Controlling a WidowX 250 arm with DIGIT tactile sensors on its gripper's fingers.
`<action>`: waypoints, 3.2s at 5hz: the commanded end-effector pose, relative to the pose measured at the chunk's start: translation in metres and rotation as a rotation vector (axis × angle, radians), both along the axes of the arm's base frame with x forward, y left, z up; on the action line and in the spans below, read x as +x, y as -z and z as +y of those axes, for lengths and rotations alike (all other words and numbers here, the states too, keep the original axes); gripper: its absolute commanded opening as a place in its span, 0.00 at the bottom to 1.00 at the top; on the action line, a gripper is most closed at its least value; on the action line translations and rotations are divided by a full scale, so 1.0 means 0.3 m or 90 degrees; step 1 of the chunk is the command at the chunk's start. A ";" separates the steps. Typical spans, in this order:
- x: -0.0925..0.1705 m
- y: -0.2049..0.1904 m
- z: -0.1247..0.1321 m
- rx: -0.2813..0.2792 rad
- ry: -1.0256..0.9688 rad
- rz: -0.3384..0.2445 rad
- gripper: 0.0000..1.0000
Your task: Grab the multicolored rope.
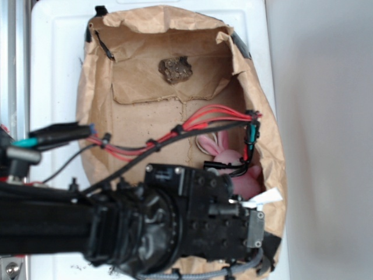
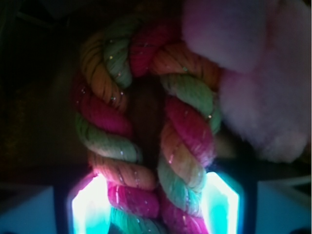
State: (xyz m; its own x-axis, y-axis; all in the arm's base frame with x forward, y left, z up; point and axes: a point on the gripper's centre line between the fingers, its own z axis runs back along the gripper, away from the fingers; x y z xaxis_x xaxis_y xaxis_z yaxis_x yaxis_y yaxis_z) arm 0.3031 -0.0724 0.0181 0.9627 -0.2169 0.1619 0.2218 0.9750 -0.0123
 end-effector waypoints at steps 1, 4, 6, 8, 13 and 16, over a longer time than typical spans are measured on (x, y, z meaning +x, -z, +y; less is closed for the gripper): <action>-0.034 -0.059 0.046 -0.016 -0.020 -0.032 0.00; -0.058 -0.285 0.199 -0.022 -0.162 -0.111 0.00; -0.044 -0.382 0.209 -0.033 -0.197 -0.141 0.00; -0.074 -0.517 0.154 0.055 -0.254 -0.059 0.00; -0.060 -0.267 0.175 0.015 -0.192 -0.050 1.00; -0.018 -0.146 0.094 -0.032 -0.193 -0.026 1.00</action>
State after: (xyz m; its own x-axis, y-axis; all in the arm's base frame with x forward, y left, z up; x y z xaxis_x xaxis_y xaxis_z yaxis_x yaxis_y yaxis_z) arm 0.3020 -0.0366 0.0519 0.9805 0.0729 0.1825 -0.0658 0.9968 -0.0448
